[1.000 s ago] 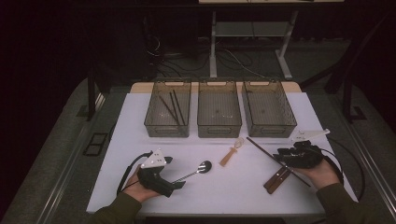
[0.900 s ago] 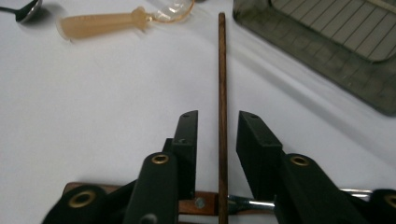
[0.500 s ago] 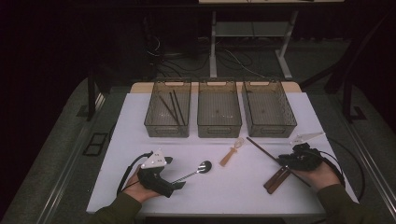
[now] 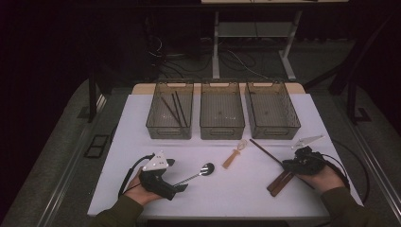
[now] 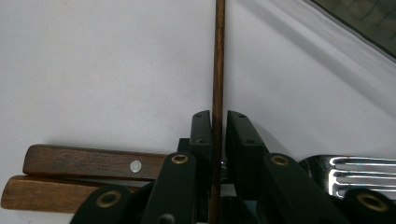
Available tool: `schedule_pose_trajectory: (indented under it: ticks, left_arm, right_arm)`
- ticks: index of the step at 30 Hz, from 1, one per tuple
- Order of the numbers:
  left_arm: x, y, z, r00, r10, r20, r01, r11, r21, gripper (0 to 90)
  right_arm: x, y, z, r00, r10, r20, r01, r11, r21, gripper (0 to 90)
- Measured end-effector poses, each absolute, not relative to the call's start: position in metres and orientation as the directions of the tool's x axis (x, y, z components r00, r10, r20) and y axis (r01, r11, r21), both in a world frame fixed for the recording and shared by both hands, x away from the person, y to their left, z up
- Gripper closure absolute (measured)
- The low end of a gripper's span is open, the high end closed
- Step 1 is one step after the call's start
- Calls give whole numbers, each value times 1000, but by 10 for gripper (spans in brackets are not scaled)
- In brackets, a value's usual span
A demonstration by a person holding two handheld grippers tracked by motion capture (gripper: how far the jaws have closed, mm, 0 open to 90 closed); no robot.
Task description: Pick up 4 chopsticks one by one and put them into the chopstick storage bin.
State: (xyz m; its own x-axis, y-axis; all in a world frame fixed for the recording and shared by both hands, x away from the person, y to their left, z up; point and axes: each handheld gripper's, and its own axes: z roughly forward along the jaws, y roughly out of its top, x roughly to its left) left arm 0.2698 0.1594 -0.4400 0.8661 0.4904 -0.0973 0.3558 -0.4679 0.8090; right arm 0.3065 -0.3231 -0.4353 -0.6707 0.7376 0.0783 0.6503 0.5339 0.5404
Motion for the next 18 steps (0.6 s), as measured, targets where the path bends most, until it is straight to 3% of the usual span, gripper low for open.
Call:
schedule_pose_trajectory:
  ticks: [18]
  left_arm:
    - [270,159,-440,867,489,-95,354,-470,808,0]
  right_arm:
    - [307,-324,-435,-675,733,85,648,534,543,844]
